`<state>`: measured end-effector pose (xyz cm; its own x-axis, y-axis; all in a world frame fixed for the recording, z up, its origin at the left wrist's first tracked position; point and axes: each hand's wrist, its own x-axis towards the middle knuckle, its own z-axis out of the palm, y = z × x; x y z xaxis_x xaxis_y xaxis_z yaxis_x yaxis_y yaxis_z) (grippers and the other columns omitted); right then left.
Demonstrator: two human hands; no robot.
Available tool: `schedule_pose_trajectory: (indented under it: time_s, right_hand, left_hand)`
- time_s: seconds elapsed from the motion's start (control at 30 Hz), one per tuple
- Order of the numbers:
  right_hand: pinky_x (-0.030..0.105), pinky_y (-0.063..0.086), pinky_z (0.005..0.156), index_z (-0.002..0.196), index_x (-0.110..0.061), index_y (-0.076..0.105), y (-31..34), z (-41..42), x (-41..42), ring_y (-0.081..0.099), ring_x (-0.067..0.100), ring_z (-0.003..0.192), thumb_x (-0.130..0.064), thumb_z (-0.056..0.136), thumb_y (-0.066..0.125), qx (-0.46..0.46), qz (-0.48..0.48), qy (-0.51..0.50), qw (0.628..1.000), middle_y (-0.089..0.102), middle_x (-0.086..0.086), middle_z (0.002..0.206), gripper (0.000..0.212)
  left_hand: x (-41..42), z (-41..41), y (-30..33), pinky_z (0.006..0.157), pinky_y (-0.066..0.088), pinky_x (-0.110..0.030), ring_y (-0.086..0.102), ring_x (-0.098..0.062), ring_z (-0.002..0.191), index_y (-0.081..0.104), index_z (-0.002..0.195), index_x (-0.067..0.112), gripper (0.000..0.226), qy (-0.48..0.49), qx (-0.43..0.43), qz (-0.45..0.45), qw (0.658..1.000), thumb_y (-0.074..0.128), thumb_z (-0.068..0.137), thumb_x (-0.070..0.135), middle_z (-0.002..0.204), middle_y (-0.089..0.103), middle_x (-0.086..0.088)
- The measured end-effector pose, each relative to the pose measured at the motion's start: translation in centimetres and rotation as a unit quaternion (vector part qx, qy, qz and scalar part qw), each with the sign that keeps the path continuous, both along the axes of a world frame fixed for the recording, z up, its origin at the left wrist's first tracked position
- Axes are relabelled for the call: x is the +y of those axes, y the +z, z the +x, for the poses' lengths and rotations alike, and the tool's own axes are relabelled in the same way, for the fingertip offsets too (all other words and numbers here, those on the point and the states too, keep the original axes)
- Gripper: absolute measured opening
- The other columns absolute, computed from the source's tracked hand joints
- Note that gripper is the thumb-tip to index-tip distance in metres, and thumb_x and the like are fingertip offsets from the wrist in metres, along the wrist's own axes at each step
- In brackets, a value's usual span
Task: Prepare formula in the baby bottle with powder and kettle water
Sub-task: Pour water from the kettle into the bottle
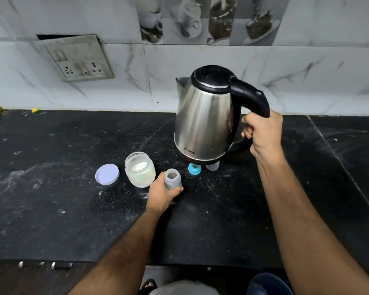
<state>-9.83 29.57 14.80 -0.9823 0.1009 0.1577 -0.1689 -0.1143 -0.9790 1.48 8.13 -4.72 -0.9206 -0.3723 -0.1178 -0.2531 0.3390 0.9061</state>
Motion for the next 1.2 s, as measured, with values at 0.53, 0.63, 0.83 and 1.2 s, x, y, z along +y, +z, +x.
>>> schedule_pose_trajectory:
  time_s: [0.53, 0.63, 0.83, 1.2]
  right_hand:
    - [0.032, 0.038, 0.048, 0.066, 0.01, 0.053, -6.7, 10.7, 5.8, 0.034, 0.013, 0.033, -0.001, 0.057, 0.058, -0.08, 0.064, -0.019, 0.995, 0.04, -0.001, 0.037, 0.015]
    - [0.033, 0.038, 0.05, 0.076, 0.02, 0.053, -7.8, 11.2, 6.0, 0.037, 0.009, 0.034, 0.012, 0.067, 0.059, -0.099, 0.078, -0.018, 0.992, 0.042, -0.004, 0.037, 0.014]
    - [0.034, 0.038, 0.052, 0.075, 0.021, 0.053, -8.4, 11.3, 6.0, 0.039, 0.008, 0.036, 0.018, 0.071, 0.057, -0.102, 0.108, -0.016, 0.989, 0.043, -0.004, 0.04, 0.007]
    - [0.033, 0.036, 0.051, 0.055, -0.007, 0.05, -6.2, 10.1, 6.2, 0.038, 0.01, 0.036, 0.016, 0.07, 0.059, -0.072, 0.155, 0.012, 0.985, 0.041, -0.004, 0.04, 0.029]
  left_hand:
    - [-0.2, 1.4, -0.1, 0.087, 0.05, -0.026, 0.063, -0.014, 0.098, 0.051, 0.112, 0.018, 0.06, -0.017, 0.03, 0.025, 0.999, 0.087, 0.066, 0.005, 0.107, 0.065, 0.0]
    - [-0.4, 2.0, 0.1, 0.092, 0.051, -0.031, 0.064, -0.015, 0.098, 0.055, 0.11, 0.02, 0.056, -0.032, 0.029, 0.04, 0.998, 0.086, 0.066, 0.004, 0.106, 0.067, 0.001]
    - [-0.7, 2.7, 1.5, 0.093, 0.048, -0.024, 0.064, -0.011, 0.103, 0.06, 0.113, 0.025, 0.057, -0.064, 0.056, 0.055, 0.995, 0.084, 0.068, 0.0, 0.111, 0.069, 0.002]
    - [-1.5, 2.1, 3.4, 0.086, 0.049, -0.018, 0.063, -0.005, 0.095, 0.056, 0.11, 0.013, 0.053, -0.083, 0.045, 0.073, 0.993, 0.082, 0.068, -0.007, 0.106, 0.068, 0.004]
